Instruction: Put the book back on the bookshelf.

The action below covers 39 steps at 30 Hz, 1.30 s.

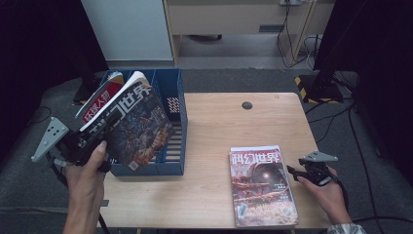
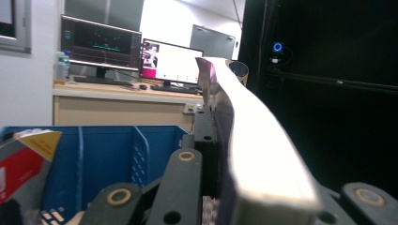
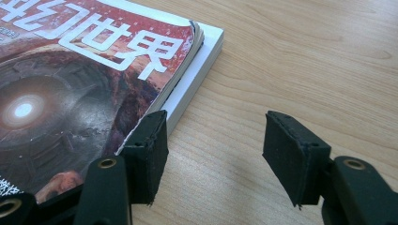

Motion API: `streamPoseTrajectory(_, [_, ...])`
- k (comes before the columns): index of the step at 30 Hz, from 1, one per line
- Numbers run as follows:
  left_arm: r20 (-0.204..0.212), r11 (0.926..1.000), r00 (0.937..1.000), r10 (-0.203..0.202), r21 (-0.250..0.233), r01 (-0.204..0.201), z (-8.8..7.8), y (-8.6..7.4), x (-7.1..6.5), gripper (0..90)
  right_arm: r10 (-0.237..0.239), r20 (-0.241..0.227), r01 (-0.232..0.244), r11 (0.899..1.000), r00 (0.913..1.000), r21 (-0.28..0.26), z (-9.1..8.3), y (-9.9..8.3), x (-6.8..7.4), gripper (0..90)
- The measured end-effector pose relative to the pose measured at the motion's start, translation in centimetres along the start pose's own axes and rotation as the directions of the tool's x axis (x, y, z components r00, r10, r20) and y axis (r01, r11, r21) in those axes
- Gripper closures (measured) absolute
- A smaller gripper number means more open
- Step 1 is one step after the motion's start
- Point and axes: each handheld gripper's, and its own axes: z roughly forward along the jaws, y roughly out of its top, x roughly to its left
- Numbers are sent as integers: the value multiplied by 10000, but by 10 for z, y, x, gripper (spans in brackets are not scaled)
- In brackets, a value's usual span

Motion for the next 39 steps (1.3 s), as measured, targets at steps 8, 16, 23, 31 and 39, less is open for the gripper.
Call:
streamPoseTrajectory(8, [-355,10000,9993,-93,-3,93,-4,-1,9,825,2,-21,-2,10000,10000,21,0,0,0,406])
streamPoseTrajectory(16, [-559,9998,9983,-174,-35,172,-5,-1,12,825,-21,-21,21,10000,10000,14,0,0,0,406])
streamPoseTrajectory(23, [-704,9997,9973,-219,-95,213,-5,1,12,825,-1,-3,1,10000,10000,4,0,0,0,406])
streamPoseTrajectory(31, [-869,9996,9958,-299,-41,297,-3,-1,14,825,-7,15,7,10000,10000,-8,0,0,0,406])
streamPoseTrajectory(39, [-937,9994,9950,-335,-54,331,-3,0,15,825,10,21,-10,10000,10000,16,0,0,-1,401])
